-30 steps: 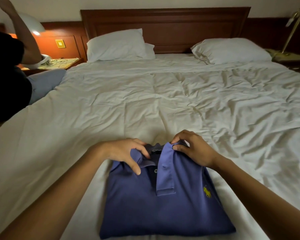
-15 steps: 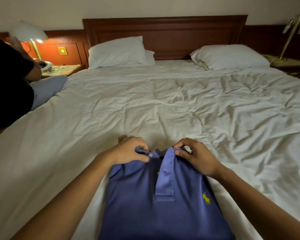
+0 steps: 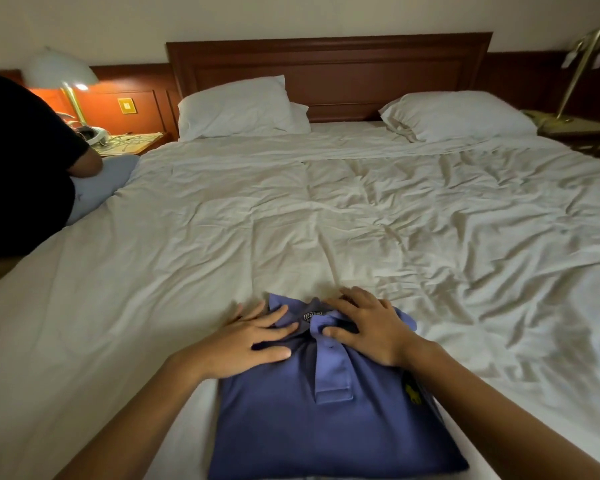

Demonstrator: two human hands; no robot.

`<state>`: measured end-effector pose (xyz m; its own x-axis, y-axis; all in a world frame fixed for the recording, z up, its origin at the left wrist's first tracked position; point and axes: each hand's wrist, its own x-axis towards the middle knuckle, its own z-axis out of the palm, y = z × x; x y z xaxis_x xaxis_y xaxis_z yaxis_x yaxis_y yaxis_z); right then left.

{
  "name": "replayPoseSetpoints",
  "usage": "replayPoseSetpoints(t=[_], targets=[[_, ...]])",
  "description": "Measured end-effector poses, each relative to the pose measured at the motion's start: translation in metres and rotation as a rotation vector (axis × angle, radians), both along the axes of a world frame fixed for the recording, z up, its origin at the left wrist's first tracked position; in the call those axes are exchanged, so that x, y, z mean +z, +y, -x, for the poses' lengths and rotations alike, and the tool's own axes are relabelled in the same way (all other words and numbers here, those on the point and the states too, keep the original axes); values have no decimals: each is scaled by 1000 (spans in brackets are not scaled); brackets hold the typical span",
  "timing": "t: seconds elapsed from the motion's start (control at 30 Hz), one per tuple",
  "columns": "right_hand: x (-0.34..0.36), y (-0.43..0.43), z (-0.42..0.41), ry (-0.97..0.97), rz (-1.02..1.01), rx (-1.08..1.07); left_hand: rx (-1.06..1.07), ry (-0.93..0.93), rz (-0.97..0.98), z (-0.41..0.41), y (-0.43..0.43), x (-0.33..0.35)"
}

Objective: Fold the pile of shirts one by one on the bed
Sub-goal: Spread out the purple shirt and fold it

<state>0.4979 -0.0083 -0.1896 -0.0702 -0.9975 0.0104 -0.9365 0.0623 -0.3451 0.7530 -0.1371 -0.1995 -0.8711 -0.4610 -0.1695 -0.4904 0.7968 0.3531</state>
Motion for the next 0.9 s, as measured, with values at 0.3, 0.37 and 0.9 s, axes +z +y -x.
replayPoseSetpoints(t=[0.3,0.37,0.9], targets=[[10,-4,14,-203,56,-313,665,497,-178,31,2,22],[9,-16,19,-207,-74,-397,756,325,-205,43,3,25],[22,-19,37,-669,-373,-281,625,302,-504,32,-6,14]])
